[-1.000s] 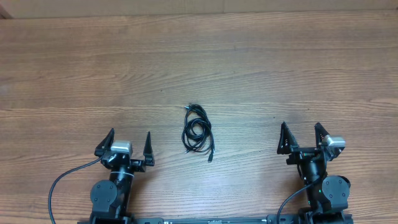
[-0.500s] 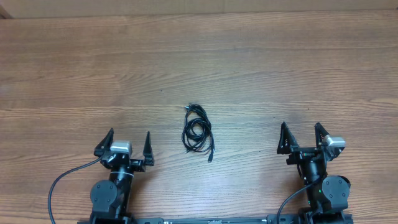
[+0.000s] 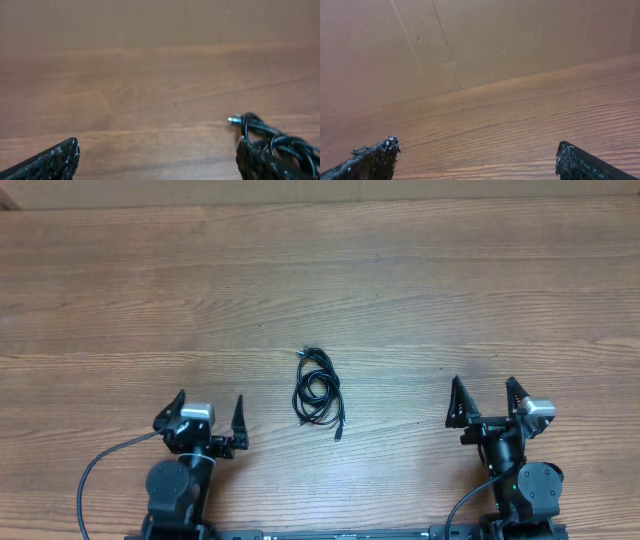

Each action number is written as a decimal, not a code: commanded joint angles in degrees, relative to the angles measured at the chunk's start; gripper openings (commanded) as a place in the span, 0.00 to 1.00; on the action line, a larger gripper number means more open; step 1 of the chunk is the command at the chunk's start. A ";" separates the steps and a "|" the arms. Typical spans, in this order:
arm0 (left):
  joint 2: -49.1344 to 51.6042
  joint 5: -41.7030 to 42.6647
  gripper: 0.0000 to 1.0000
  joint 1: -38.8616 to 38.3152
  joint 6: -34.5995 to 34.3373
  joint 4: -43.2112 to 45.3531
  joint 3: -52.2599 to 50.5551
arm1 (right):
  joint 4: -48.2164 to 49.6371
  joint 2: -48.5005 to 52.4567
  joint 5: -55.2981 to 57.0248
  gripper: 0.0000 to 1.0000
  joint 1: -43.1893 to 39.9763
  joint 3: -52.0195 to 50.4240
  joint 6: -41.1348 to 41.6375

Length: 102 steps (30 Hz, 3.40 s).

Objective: Untangle cables
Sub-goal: 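Raise the left gripper and move it toward the black cable coil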

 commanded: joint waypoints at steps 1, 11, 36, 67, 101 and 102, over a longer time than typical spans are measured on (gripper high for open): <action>5.73 -0.79 1.00 0.39 0.61 0.07 4.31 | 0.15 -0.61 -0.28 1.00 0.02 -0.61 0.17; 27.80 -0.57 1.00 0.37 0.59 0.55 13.18 | 0.15 -0.61 -0.28 1.00 0.02 -0.61 0.17; 54.93 2.38 1.00 0.31 0.55 -7.45 28.50 | 0.15 -0.61 -0.28 1.00 0.02 -0.61 0.17; 54.95 5.18 1.00 0.31 2.14 -13.40 32.61 | 0.15 -0.61 -0.28 1.00 0.02 -0.61 0.17; 54.95 5.68 1.00 0.28 4.07 -15.21 33.97 | 0.15 -0.59 -0.28 1.00 0.02 -0.61 0.17; 54.95 5.68 1.00 0.28 4.33 -15.10 33.97 | 0.15 -0.61 -0.28 1.00 0.02 -0.61 0.20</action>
